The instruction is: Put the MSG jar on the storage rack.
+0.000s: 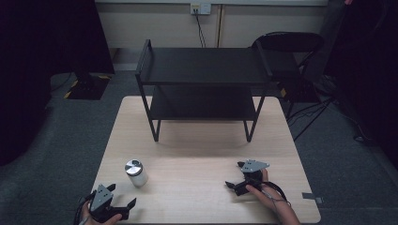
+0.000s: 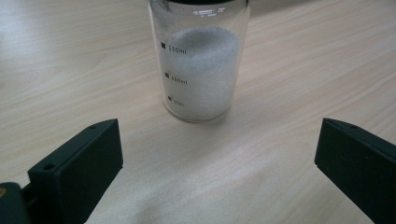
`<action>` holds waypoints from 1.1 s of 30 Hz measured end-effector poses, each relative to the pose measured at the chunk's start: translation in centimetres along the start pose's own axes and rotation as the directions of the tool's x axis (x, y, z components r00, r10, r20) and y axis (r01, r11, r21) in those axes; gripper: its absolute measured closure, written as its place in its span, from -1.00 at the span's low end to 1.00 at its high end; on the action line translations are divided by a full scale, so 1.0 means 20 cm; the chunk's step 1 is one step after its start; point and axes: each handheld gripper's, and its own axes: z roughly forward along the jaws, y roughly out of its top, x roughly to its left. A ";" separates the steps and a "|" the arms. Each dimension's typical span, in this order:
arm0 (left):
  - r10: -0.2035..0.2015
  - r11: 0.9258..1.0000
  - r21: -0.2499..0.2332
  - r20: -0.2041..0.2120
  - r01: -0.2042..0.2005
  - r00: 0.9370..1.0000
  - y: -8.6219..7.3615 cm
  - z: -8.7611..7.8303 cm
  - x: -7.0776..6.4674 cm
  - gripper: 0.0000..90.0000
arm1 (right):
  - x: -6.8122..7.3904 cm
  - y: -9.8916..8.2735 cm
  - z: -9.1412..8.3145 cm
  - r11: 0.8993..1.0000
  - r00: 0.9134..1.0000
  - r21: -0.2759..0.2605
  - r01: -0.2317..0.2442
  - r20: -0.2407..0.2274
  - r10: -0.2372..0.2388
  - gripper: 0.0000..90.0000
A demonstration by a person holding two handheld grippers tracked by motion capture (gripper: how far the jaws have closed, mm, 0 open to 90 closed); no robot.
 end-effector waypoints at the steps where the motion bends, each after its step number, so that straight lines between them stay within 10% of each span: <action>1: 0.000 1.000 0.003 0.003 0.000 1.000 0.00 0.00 0.00 -0.99 | 0.00 0.00 0.00 1.000 1.000 0.000 0.000 0.000 0.000 -1.00; 17: 0.009 1.000 0.020 0.015 -0.009 1.000 0.04 0.03 0.02 -0.99 | 0.00 0.00 0.00 1.000 1.000 0.000 -0.001 0.000 0.001 -1.00; 33: 0.000 1.000 -0.004 0.025 0.001 1.000 0.16 0.24 0.10 -0.82 | 0.00 0.00 0.00 1.000 1.000 0.000 0.000 0.000 0.000 -1.00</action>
